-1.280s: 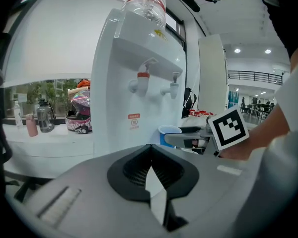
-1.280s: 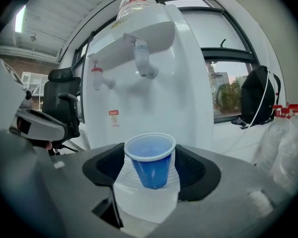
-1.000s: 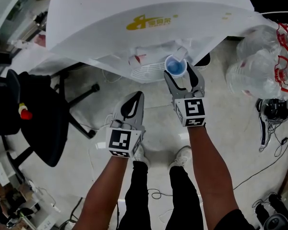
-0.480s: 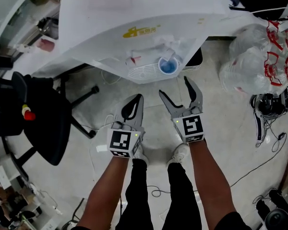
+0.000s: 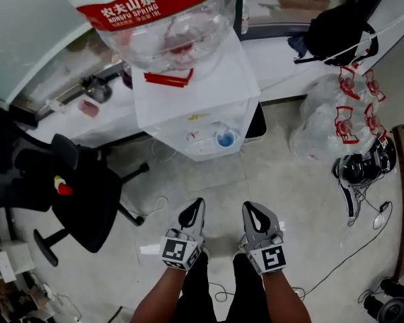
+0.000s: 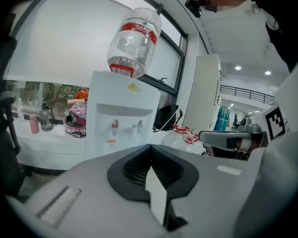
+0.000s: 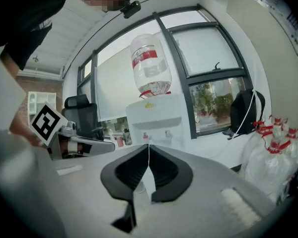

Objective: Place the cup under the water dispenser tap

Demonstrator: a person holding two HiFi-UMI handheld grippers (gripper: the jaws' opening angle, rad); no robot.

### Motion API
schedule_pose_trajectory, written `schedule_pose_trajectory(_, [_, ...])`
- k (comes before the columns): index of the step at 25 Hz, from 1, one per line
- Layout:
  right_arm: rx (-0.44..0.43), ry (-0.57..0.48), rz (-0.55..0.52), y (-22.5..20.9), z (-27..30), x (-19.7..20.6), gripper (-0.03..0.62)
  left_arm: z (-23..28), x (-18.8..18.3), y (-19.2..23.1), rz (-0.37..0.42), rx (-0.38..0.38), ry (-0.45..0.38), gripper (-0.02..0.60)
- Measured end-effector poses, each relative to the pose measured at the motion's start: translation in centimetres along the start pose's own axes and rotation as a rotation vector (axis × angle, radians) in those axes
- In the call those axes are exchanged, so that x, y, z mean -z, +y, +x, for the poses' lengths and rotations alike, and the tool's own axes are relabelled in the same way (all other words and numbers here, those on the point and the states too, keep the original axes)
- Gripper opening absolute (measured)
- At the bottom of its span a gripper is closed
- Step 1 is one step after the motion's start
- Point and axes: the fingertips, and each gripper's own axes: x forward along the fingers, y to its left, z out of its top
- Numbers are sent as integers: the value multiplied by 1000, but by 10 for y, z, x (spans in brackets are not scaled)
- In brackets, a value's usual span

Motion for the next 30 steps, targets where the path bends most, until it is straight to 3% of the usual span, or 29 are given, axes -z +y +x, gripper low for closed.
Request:
schedule_pose_trajectory(8, [26, 28, -3, 28, -49, -66, 3, -53, -66, -45, 89, 80, 12, 15])
schedule_pose_trajectory(13, [23, 8, 8, 45, -69, -110, 2, -86, -105, -58, 138, 90, -3, 15])
schedule_pose_trajectory(17, [-3, -31, -60, 60, -71, -142, 2, -100, -136, -60, 212, 77, -37, 15])
schedule_pose_trajectory(26, [35, -44, -170, 51, -70, -181, 2, -113, -181, -69, 205, 88, -94, 15])
schedule_pose_trajectory(30, [55, -64, -157, 49, -66, -190, 2, -117, -191, -68, 211, 84, -116, 15])
